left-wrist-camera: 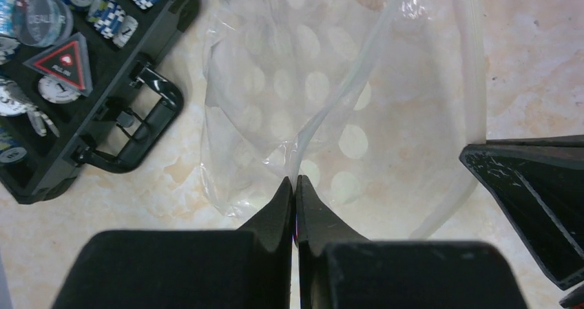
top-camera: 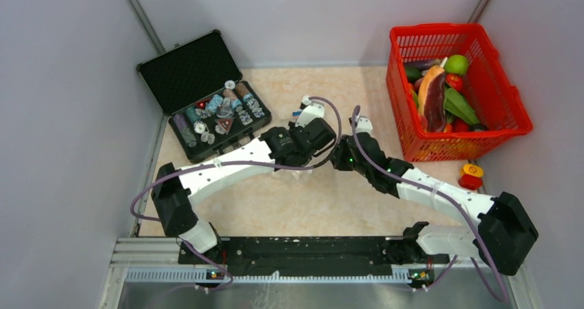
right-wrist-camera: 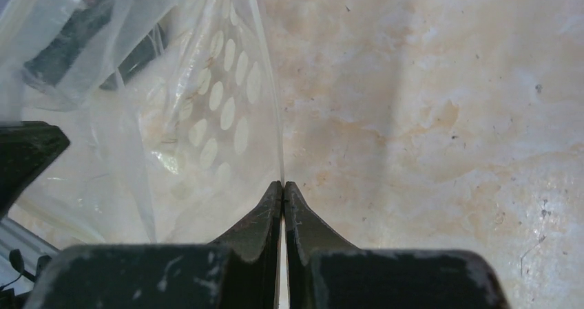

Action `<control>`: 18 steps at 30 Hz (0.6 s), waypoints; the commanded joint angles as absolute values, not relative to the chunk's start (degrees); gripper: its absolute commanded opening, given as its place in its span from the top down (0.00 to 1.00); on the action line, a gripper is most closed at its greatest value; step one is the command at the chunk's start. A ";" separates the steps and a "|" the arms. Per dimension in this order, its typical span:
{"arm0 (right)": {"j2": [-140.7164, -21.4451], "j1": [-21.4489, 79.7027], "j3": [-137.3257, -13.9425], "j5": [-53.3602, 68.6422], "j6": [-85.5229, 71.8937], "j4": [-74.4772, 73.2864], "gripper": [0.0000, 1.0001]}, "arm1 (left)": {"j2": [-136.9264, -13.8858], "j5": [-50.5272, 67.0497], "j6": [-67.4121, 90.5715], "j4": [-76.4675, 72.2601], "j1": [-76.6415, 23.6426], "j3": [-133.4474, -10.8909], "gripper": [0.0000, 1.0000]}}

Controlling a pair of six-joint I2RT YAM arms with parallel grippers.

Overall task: Place the food in the zip-top bag and seal the zipper
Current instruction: Open the zipper of the food storage bag.

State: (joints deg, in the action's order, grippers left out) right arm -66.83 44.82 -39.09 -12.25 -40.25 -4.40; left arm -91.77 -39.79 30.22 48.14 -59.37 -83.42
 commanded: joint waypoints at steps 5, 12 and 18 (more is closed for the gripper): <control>-66.74 42.70 -44.65 -4.98 -33.82 -5.02 0.96 | -87.65 -29.97 32.26 43.74 -54.84 -82.08 1.00; -63.71 40.74 -47.22 2.40 -32.94 -4.81 0.62 | -87.70 -28.83 31.78 42.08 -53.65 -81.02 1.00; -58.24 40.63 -49.25 0.70 -32.04 -9.28 0.50 | -88.65 -28.09 30.99 40.82 -53.00 -80.43 1.00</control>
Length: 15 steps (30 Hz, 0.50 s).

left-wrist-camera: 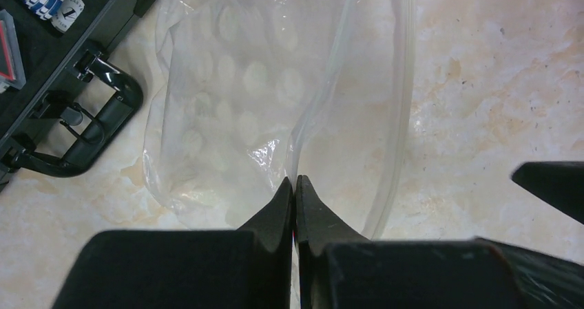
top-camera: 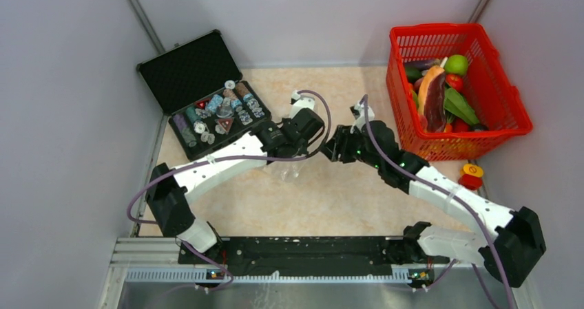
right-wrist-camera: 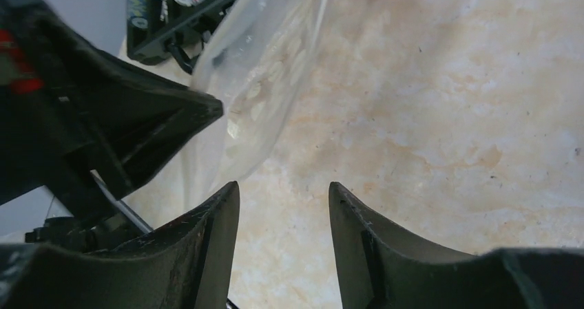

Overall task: Place the food in the zip-top bag and seal the zipper
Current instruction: Open the zipper of the food storage bag.

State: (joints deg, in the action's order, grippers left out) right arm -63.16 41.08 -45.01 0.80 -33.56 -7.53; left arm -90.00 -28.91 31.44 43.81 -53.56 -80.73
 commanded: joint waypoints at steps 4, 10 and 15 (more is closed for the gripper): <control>-55.16 39.39 -53.13 -9.91 -29.85 -16.73 0.50 | -88.96 -27.16 30.15 40.11 -52.91 -80.64 1.00; -54.69 27.84 -66.21 -17.68 -22.99 -23.82 0.50 | -89.72 -24.12 29.21 39.39 -52.91 -80.63 1.00; -61.96 11.42 -78.32 -11.58 -20.16 -27.58 0.49 | -90.00 -22.45 28.68 39.06 -52.90 -80.56 1.00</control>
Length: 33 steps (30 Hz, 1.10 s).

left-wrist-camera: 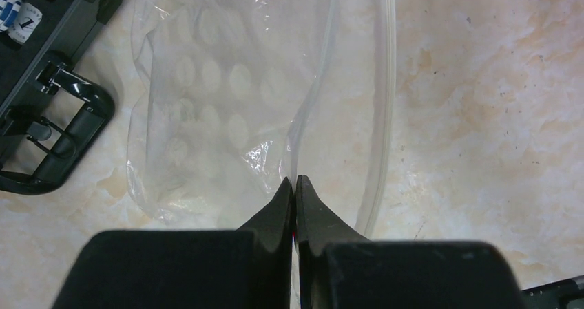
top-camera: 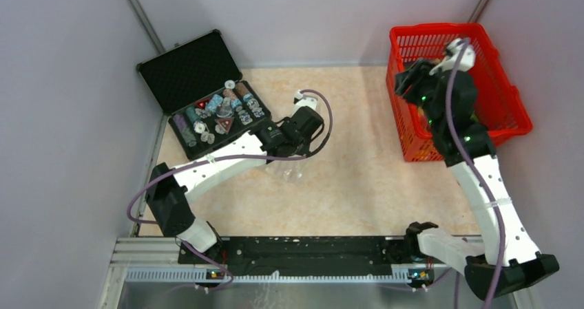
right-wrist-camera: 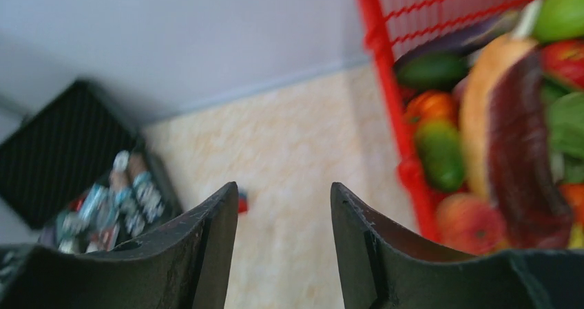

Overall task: Place the food in the zip-top bag and seal the zipper
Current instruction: Open the zipper of the food storage bag, then pick up the fake fruit from the bin.

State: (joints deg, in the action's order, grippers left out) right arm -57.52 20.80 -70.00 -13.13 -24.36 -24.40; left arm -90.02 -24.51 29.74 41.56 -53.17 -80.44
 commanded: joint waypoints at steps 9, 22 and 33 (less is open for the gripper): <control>-75.58 -12.84 -82.97 5.98 -23.26 -24.62 0.45 | -88.81 -20.39 27.95 37.93 -52.91 -78.63 1.00; -90.01 -24.87 -90.84 7.33 -20.63 -27.16 0.42 | -87.74 -19.06 25.35 36.97 -52.91 -78.00 1.00; -103.14 -25.49 -99.95 9.98 -15.49 -21.09 0.34 | -87.58 -15.73 23.30 35.42 -52.30 -78.31 1.00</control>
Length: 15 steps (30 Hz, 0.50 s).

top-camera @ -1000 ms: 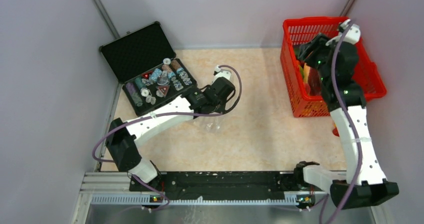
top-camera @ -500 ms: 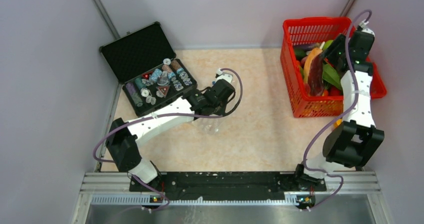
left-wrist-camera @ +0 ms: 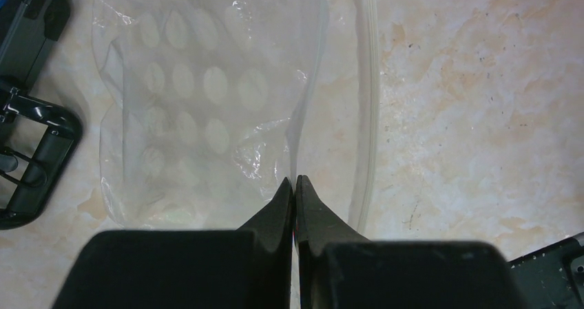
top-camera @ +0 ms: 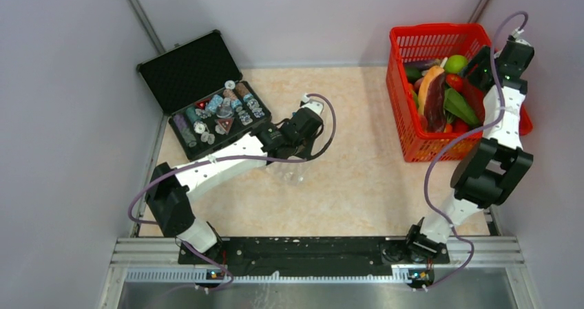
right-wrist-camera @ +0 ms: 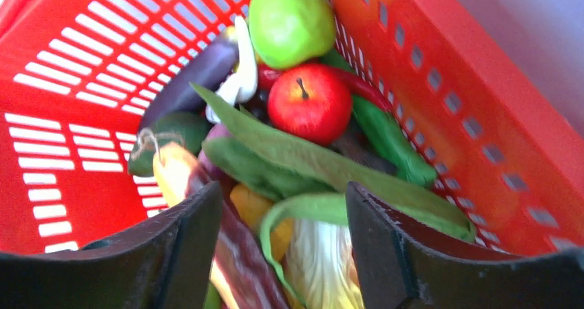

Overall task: Place the food in the zip-top bag and seal the zipper
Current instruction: Pick up the fake fruit from the bin.

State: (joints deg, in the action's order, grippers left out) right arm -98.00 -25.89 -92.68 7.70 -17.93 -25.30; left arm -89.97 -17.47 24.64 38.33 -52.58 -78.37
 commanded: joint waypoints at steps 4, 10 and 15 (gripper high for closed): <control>-110.28 -25.39 -103.77 10.33 -15.77 -15.80 0.19 | -87.74 -15.49 23.46 34.74 -52.06 -78.26 1.00; -119.36 -21.71 -114.67 0.68 -8.33 -17.63 0.11 | -88.35 -13.52 23.49 33.77 -51.34 -77.96 1.00; -127.69 -21.24 -124.25 0.27 -7.96 -18.02 0.13 | -88.90 -13.24 23.21 34.28 -51.16 -78.02 1.00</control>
